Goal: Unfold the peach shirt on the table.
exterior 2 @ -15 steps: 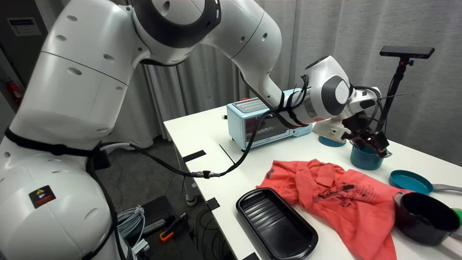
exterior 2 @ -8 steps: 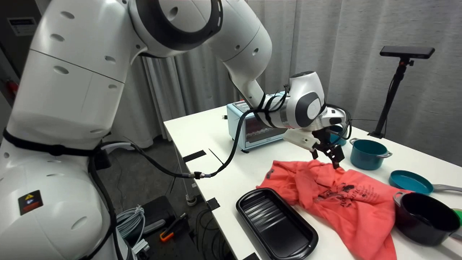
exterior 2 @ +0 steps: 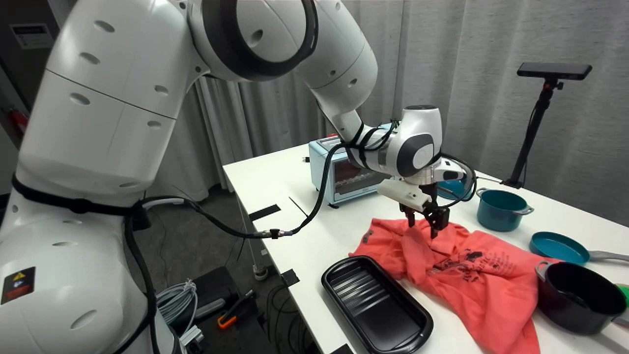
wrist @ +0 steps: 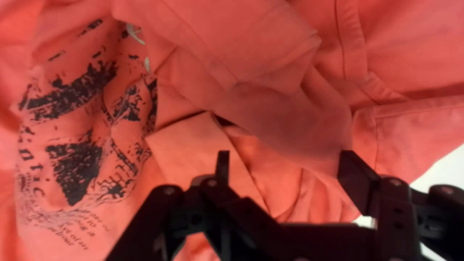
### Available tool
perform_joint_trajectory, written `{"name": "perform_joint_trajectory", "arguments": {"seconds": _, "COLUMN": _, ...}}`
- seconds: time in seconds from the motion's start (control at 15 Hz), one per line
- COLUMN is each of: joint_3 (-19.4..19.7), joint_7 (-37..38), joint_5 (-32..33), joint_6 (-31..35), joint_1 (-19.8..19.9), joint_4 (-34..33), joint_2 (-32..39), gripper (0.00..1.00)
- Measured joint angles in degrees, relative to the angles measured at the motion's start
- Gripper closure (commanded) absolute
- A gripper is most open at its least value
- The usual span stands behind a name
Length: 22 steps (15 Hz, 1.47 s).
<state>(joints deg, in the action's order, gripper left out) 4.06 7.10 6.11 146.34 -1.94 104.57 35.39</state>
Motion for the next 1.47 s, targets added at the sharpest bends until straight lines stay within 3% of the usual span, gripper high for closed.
{"name": "perform_joint_trajectory", "arguments": {"seconds": 0.4, "joint_3": -2.86, "joint_7": -5.65, "joint_5": -3.40, "joint_6": -9.90, "joint_1": 2.81, "joint_4": -6.17, "joint_2": 2.93, "gripper": 1.00}}
{"name": "perform_joint_trajectory", "arguments": {"seconds": 0.87, "joint_3": -3.24, "joint_7": -7.19, "joint_5": -3.80, "joint_6": -16.14, "joint_1": 3.24, "joint_4": -12.21, "joint_2": 5.01, "gripper": 0.99}}
{"name": "perform_joint_trajectory", "arguments": {"seconds": 1.13, "joint_3": -3.22, "joint_7": -7.20, "joint_5": -3.80, "joint_6": -18.12, "joint_1": 3.27, "joint_4": -12.52, "joint_2": 1.64, "gripper": 0.99}}
{"name": "perform_joint_trajectory", "arguments": {"seconds": 1.27, "joint_3": -3.06, "joint_7": -7.18, "joint_5": -3.80, "joint_6": -19.46, "joint_1": 3.30, "joint_4": -10.35, "joint_2": -2.42, "gripper": 0.99}}
{"name": "perform_joint_trajectory", "arguments": {"seconds": 1.47, "joint_3": -2.60, "joint_7": -6.69, "joint_5": -3.27, "joint_6": -19.42, "joint_1": 3.28, "joint_4": -1.67, "joint_2": -10.36, "gripper": 0.99}}
